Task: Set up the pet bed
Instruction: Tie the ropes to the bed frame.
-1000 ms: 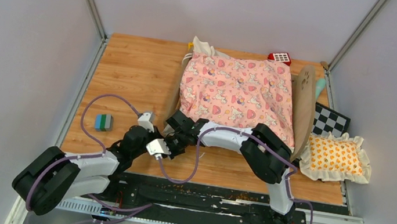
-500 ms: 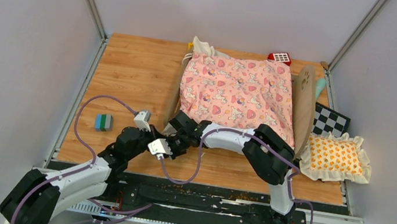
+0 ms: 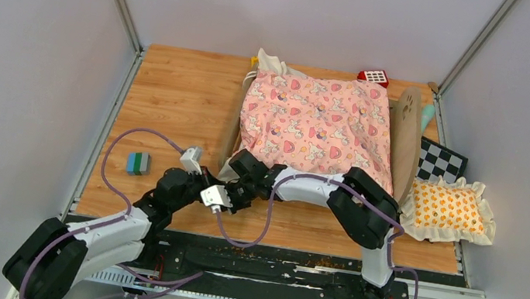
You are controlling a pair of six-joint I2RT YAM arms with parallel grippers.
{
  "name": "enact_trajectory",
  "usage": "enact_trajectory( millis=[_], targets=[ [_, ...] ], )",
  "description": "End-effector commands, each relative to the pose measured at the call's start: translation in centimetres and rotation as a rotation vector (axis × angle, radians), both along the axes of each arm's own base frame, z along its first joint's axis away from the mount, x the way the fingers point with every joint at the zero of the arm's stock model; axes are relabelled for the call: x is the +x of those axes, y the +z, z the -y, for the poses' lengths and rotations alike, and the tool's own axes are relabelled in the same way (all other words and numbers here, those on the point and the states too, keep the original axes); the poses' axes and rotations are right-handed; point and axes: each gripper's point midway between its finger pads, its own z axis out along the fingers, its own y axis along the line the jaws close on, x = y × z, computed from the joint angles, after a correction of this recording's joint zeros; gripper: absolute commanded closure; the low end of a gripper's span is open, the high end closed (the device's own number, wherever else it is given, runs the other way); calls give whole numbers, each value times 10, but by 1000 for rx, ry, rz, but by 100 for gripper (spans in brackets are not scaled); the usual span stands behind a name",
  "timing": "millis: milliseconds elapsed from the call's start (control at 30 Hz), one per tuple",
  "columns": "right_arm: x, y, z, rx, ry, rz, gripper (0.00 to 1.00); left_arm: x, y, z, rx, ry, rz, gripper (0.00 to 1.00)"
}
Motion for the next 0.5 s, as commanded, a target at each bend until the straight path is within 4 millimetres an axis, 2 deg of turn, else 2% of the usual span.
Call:
enact_trajectory(
  millis=[0,267,467],
  targets=[
    [6,-5,-1,8,-64,17,100,-6,28,23,-136,-93,33,96],
    [15,7,-12,104,-122,50,100,-9,30,25,-160,-103,22,96],
    [13,28,-24,217,-133,73,100,-11,26,22,-142,-93,16,96]
  ],
)
